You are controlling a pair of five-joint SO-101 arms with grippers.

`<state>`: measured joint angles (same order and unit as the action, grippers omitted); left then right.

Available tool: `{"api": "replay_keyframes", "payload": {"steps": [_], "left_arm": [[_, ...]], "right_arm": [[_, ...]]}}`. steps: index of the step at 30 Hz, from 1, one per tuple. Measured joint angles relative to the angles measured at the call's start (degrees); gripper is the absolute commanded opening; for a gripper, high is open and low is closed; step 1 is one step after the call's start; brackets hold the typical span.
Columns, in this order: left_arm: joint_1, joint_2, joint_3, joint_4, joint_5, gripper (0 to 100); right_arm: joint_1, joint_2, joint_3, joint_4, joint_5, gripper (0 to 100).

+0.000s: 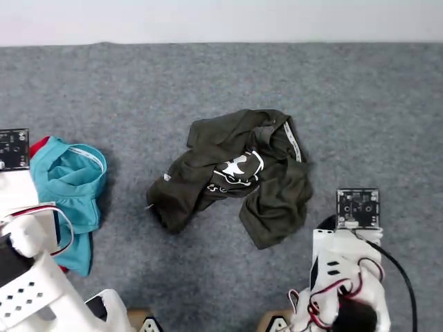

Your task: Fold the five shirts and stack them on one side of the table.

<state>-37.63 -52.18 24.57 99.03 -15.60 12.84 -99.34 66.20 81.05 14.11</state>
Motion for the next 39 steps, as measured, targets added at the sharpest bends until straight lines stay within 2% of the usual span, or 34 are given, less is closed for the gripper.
{"api": "replay_keyframes", "payload": {"steps": [10, 16, 20, 24, 27, 30, 33, 39], "left_arm": [[0.0, 0.0, 0.0, 0.0, 0.0, 0], [0.0, 0.0, 0.0, 0.0, 0.0, 0], [0.0, 0.0, 0.0, 0.0, 0.0, 1], [0.0, 0.0, 0.0, 0.0, 0.0, 1], [-1.05, 0.0, 0.0, 0.0, 0.0, 2], [-4.92, 0.0, 0.0, 0.0, 0.0, 9], [-8.09, 0.0, 0.53, 0.0, 0.0, 13], [-10.9, 0.0, 3.6, 0.0, 0.0, 13]], "right_arm": [[0.0, 30.33, -16.18, 4.48, 1.05, 1.5], [-5.71, 43.34, -21.98, 5.63, 17.05, 1.2], [-13.71, 48.88, -22.15, 5.89, 19.52, 1.3], [-23.03, 51.69, -22.15, 6.86, 19.78, 4.6], [-28.57, 53.54, -22.15, 6.86, 19.78, 16.6], [-32.44, 56.09, -22.15, 6.86, 17.14, 26.1], [-34.64, 59.34, -22.15, 5.98, 13.63, 26.3], [-39.3, 67.78, -22.15, 0.0, 9.41, 26.3]]}}
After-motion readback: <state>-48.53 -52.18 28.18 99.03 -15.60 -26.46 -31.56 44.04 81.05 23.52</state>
